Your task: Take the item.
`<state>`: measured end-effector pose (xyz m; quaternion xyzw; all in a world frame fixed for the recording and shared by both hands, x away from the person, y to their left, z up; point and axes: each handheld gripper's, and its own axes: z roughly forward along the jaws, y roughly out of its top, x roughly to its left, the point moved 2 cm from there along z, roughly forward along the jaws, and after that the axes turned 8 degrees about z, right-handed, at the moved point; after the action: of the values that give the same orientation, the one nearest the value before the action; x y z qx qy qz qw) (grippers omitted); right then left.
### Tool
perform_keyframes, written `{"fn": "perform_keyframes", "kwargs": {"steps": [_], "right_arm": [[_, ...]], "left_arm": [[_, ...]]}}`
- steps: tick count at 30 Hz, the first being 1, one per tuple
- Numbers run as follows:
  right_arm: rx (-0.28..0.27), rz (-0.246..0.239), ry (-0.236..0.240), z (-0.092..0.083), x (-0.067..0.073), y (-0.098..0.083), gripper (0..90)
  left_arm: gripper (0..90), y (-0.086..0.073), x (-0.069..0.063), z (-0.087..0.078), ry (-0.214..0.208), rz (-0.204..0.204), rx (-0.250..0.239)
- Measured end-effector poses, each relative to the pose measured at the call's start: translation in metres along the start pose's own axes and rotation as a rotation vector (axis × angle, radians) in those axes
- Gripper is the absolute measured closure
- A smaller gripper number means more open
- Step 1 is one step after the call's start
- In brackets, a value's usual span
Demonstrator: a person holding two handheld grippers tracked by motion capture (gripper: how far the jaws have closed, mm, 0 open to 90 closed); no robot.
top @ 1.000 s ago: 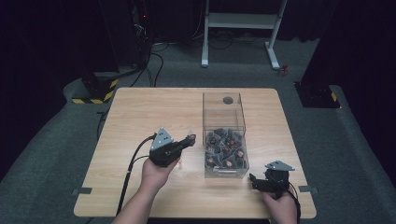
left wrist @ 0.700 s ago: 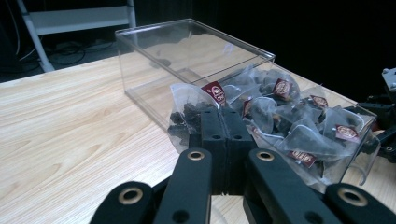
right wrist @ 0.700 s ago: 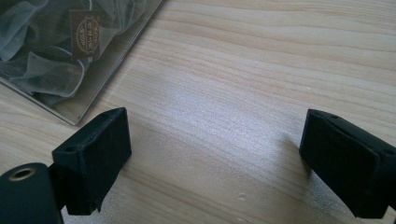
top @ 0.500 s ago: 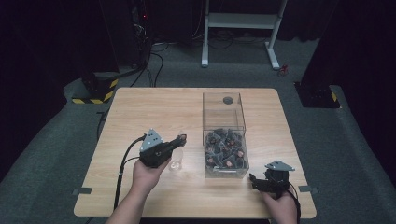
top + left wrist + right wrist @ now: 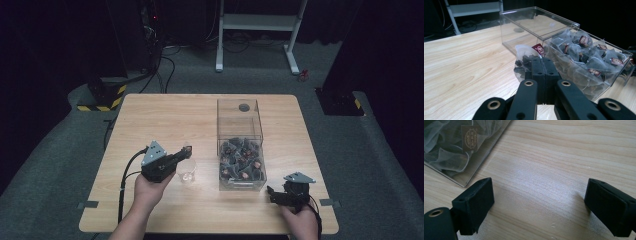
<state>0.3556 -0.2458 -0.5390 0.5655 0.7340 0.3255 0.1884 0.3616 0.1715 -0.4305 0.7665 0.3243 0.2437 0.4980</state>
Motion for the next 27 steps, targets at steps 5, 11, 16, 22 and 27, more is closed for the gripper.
{"fn": "perform_keyframes", "kwargs": {"steps": [5, 11, 16, 22, 27], "right_arm": [[0.0, 0.0, 0.0, 0.0, 0.0, 0.0, 8.8], [0.0, 0.0, 0.0, 0.0, 0.0, 0.0, 8.8], [0.0, 0.0, 0.0, 0.0, 0.0, 0.0, 8.8], [0.0, 0.0, 0.0, 0.0, 0.0, 0.0, 8.8], [0.0, 0.0, 0.0, 0.0, 0.0, 0.0, 8.8]], "left_arm": [[89.8, -0.006, -0.002, -0.004, -0.007, 0.0, 0.009], [89.6, -0.013, -0.009, -0.007, -0.022, 0.008, 0.022], [89.4, -0.021, -0.011, -0.008, -0.026, -0.002, 0.036], [87.4, -0.03, -0.011, -0.007, -0.023, -0.007, 0.057], [72.0, -0.032, -0.008, -0.007, -0.026, -0.019, 0.051]]}}
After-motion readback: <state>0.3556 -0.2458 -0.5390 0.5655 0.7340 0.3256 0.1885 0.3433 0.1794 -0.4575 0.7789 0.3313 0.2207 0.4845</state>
